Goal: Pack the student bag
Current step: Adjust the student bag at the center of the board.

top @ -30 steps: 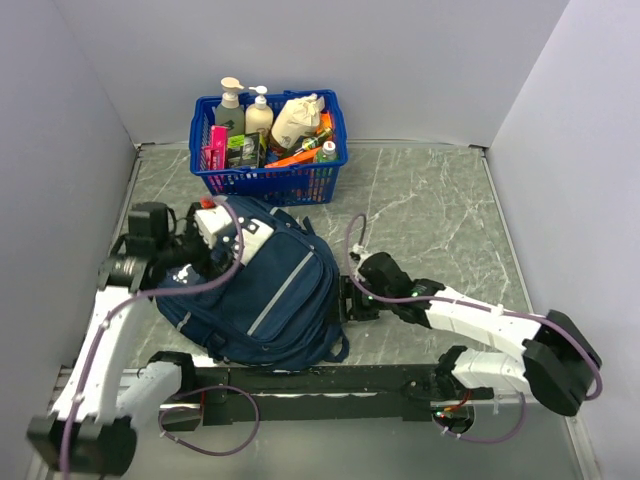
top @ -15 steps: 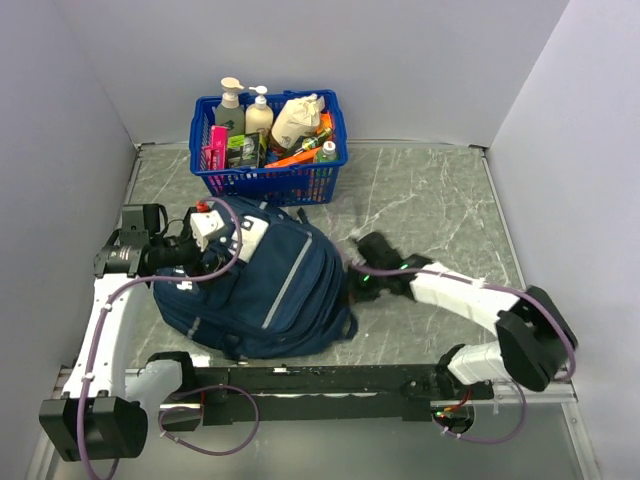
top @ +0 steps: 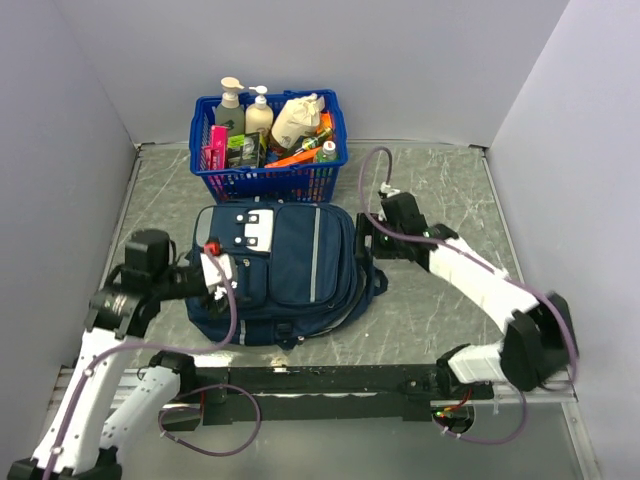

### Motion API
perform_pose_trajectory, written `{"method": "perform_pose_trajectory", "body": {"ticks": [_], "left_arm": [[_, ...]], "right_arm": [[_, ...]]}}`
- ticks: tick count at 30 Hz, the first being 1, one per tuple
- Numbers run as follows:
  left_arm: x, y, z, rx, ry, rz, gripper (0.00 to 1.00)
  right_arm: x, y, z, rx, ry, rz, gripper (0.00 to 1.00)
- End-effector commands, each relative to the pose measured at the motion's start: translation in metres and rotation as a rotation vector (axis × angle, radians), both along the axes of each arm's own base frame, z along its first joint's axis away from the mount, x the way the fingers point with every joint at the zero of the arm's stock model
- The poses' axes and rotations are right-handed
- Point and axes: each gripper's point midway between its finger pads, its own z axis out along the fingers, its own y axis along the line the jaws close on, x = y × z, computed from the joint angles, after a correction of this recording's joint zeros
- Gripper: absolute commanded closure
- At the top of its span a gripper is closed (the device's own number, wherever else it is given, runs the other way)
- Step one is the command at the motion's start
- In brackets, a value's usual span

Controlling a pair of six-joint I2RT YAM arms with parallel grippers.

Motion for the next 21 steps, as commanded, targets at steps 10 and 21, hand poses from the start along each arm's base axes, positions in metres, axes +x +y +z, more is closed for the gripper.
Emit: {"method": "perform_pose_trajectory", "body": {"ticks": [10,21], "left_arm": [[0.012,-0.043,-0.047,0.063,-0.111,-0.106,0.27],[-0.014,-0.056,-0.073,0.162,-0.167,-0.257,0.33]], "right_arm": [[-0.146,0.016,0.054,0.100,-0.252,0.243,0.04],[-0.157,0.036,0.034,0.082,-0.205,0.304,0.04]]}}
